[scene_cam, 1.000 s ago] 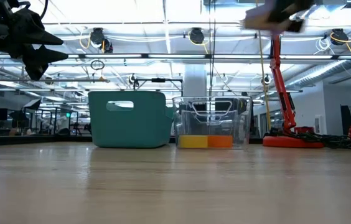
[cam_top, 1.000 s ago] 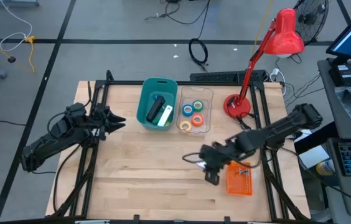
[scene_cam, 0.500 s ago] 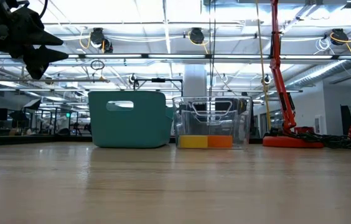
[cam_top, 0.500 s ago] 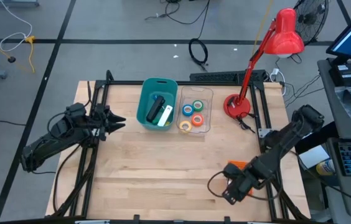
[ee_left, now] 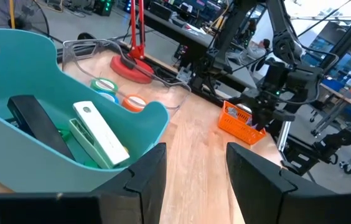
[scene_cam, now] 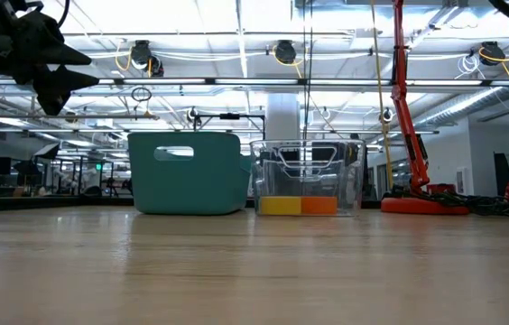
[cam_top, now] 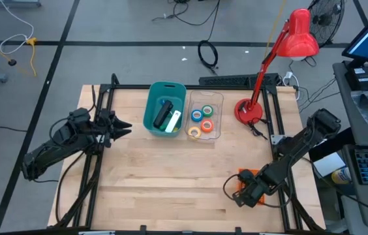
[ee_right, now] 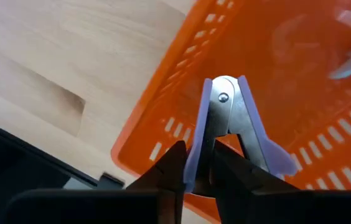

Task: Pick and place Stapler, Stapler remover, tape
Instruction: Put the purple stapler remover into the orange bin

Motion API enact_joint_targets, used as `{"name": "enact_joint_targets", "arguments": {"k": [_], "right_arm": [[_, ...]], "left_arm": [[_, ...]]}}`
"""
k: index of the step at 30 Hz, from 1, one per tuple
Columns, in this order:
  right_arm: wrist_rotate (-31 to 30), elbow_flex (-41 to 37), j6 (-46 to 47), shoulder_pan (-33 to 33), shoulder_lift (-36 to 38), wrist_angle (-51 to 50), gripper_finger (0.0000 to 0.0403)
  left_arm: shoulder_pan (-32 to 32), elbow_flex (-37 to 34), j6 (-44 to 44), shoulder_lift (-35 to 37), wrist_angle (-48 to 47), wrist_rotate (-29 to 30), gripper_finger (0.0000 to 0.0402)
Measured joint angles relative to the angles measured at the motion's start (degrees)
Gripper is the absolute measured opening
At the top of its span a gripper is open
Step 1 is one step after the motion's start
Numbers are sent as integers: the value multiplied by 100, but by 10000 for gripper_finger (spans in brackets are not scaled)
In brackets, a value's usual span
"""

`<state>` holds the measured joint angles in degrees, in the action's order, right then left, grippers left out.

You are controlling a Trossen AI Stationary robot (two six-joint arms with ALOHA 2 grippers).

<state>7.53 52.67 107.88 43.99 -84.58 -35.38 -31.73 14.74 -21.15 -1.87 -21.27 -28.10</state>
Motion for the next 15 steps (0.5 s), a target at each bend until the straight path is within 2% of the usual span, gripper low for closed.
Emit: {"name": "enact_joint_targets", "arguments": {"k": [9,15], "right_arm": [[-36,-62,159,0,24,-35,70],[-261,-62,205,0,24,-79,102]], "left_arm": [[0,0,25,1,-9,-4,168],[0,0,33,0,-20,-6,168]]}}
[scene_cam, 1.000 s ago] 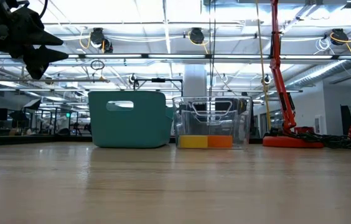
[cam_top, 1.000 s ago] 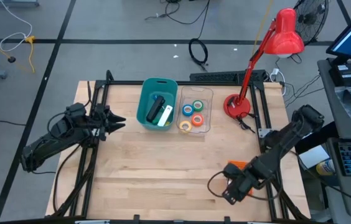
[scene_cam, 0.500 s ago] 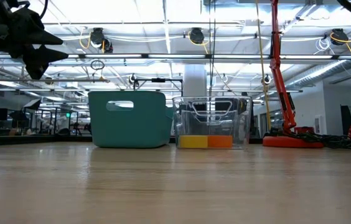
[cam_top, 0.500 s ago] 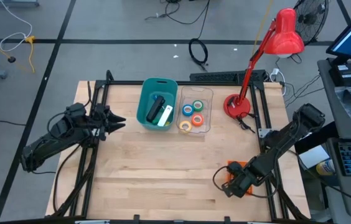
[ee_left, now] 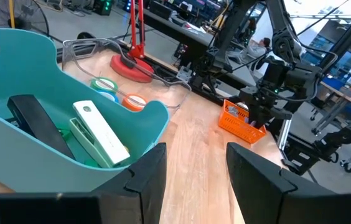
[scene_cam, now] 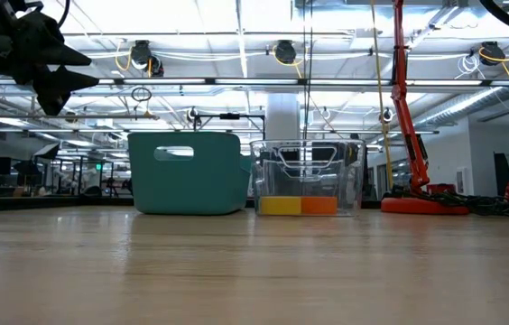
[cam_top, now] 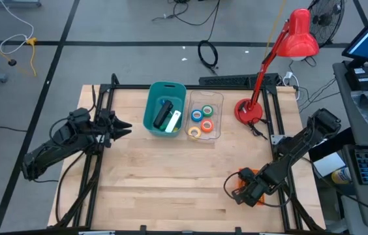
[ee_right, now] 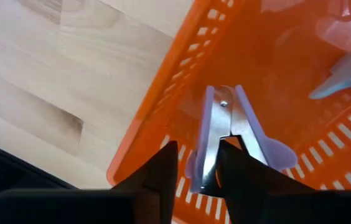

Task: Pick and place Stapler, Stapler remover, tape
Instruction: Put the purple stapler remover into the orange bin

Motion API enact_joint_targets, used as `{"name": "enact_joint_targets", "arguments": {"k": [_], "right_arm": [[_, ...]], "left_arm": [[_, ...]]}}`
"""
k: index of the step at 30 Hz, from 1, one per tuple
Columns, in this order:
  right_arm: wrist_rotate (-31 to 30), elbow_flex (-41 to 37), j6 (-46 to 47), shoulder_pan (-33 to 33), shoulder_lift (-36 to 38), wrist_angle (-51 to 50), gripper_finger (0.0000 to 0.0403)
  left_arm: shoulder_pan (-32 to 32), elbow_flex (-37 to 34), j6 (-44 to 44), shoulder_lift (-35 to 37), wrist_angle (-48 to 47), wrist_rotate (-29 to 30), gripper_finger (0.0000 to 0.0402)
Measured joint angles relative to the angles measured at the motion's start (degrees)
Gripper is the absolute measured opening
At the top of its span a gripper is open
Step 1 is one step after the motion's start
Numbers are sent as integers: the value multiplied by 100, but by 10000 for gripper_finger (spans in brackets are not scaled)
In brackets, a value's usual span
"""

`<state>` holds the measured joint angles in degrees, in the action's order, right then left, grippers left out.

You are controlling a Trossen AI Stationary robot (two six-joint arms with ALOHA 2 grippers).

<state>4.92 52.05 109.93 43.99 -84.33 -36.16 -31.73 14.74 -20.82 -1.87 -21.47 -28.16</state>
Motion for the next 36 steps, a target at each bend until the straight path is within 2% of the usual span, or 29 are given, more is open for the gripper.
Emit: {"name": "enact_joint_targets", "arguments": {"k": [10,15,21,27,33,36], "right_arm": [[-35,0,126,-2,0,-270,165],[-482,0,441,-2,0,-224,175],[-487,2,370,32,-2,-117,160],[-487,2,906,130,-2,-438,132],[-492,2,983,190,188,-444,111],[-933,2,1074,232,358,-535,107]], "left_arm": [[0,0,20,0,2,-7,168],[0,0,22,1,2,-7,168],[0,0,24,0,2,-7,168],[0,0,83,1,4,-5,168],[0,0,62,0,56,-2,168],[0,0,59,2,58,-2,168]]}}
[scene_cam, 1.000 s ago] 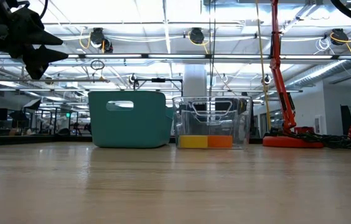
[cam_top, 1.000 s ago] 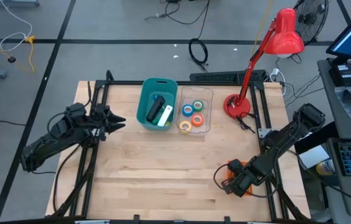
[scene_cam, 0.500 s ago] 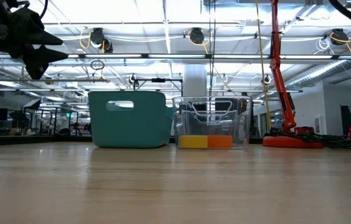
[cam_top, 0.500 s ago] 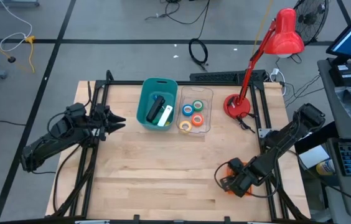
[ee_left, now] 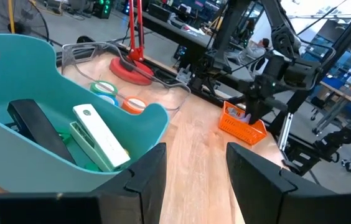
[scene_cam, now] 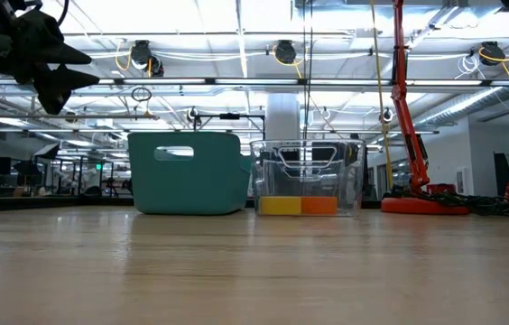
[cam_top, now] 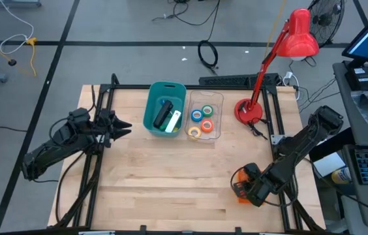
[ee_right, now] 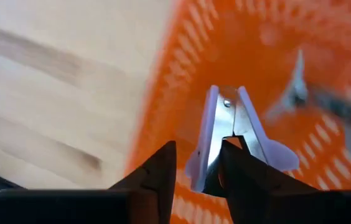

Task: Pick and place Stapler, Stapler remover, tape
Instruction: Put the purple stapler remover into the orange bin

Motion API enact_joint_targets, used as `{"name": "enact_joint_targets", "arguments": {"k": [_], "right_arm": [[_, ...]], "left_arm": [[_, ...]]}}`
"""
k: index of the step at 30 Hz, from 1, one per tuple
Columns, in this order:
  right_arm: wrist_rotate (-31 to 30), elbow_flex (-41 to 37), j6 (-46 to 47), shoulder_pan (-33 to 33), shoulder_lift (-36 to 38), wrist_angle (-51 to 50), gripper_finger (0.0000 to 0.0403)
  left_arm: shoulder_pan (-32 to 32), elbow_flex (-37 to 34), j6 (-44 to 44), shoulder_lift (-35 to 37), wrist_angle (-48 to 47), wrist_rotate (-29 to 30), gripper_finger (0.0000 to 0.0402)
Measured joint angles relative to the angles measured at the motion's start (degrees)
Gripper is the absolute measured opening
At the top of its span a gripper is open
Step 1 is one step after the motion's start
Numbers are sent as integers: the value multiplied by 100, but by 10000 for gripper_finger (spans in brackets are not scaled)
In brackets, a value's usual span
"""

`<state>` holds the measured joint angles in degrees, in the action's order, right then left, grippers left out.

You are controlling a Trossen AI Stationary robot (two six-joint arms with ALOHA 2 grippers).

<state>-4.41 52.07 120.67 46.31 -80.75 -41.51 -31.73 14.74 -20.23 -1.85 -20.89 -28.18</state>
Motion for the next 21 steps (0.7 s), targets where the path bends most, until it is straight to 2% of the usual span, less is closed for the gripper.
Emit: {"name": "enact_joint_targets", "arguments": {"k": [3,13,18,21], "right_arm": [[-921,2,-9,169,153,-152,105],[-1162,2,195,930,187,-1081,105],[-2398,2,467,1371,144,-1227,105],[-2559,2,364,1523,142,-1167,105]], "left_arm": [[0,0,-48,0,3,-1,168],[0,0,-295,-1,11,-131,168],[0,0,-462,-2,23,-133,168],[0,0,-638,0,150,-126,168]]}}
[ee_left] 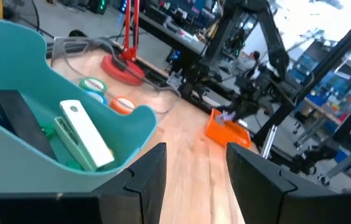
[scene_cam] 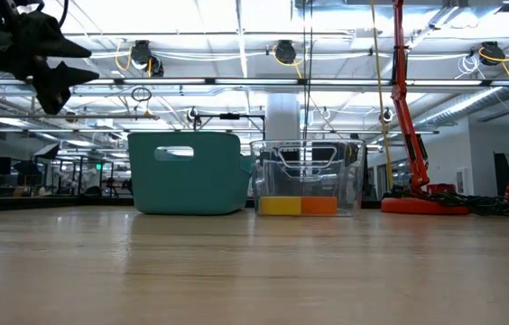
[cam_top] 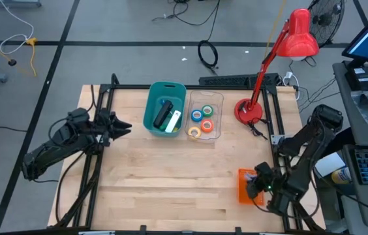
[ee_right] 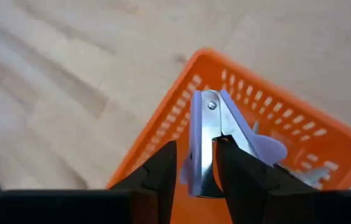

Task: Pick and place Stapler, Stapler remover, tape
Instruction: Put the purple stapler remover into the orange bin

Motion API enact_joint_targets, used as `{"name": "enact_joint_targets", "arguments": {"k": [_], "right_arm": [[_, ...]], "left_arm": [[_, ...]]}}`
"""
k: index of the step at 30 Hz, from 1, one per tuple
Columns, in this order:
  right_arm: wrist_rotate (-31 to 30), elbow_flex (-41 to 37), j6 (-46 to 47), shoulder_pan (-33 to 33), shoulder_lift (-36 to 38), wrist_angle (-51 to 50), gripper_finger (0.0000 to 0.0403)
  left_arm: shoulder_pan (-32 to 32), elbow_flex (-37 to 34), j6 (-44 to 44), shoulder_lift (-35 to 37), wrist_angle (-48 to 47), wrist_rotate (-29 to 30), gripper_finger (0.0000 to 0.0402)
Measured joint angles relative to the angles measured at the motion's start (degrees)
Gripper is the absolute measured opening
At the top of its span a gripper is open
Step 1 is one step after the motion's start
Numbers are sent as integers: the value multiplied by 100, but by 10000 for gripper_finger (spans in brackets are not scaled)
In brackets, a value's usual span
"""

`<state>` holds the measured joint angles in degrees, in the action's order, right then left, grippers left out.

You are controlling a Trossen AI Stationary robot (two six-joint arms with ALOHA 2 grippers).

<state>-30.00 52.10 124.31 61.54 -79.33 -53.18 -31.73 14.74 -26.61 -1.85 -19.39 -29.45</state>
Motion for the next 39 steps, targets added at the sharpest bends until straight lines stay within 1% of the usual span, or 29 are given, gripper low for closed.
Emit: {"name": "enact_joint_targets", "arguments": {"k": [3,6,12,16,23,27,30,35,39], "right_arm": [[2,-15,-348,178,2,222,105],[-3,-231,-573,391,4,660,105],[4,-1185,-847,651,0,2517,105],[-133,-1649,-911,647,0,3292,105],[-166,-1787,-954,646,31,3368,105],[-118,-1794,-894,599,186,3490,101],[-118,-1794,-964,528,419,3501,87],[-117,-1792,-1414,410,917,3496,46],[-58,-1792,-1553,406,1173,3496,44]], "left_arm": [[0,0,-192,-2,172,87,168],[0,0,-275,0,410,96,168],[0,0,-394,0,788,100,168],[0,-2,-429,0,1010,102,168],[0,-2,-656,0,1237,104,168],[0,-2,-662,0,1242,104,168],[0,-2,-662,0,1238,104,168],[0,-2,-582,0,1224,104,168],[0,-2,-510,-2,1194,106,168]]}}
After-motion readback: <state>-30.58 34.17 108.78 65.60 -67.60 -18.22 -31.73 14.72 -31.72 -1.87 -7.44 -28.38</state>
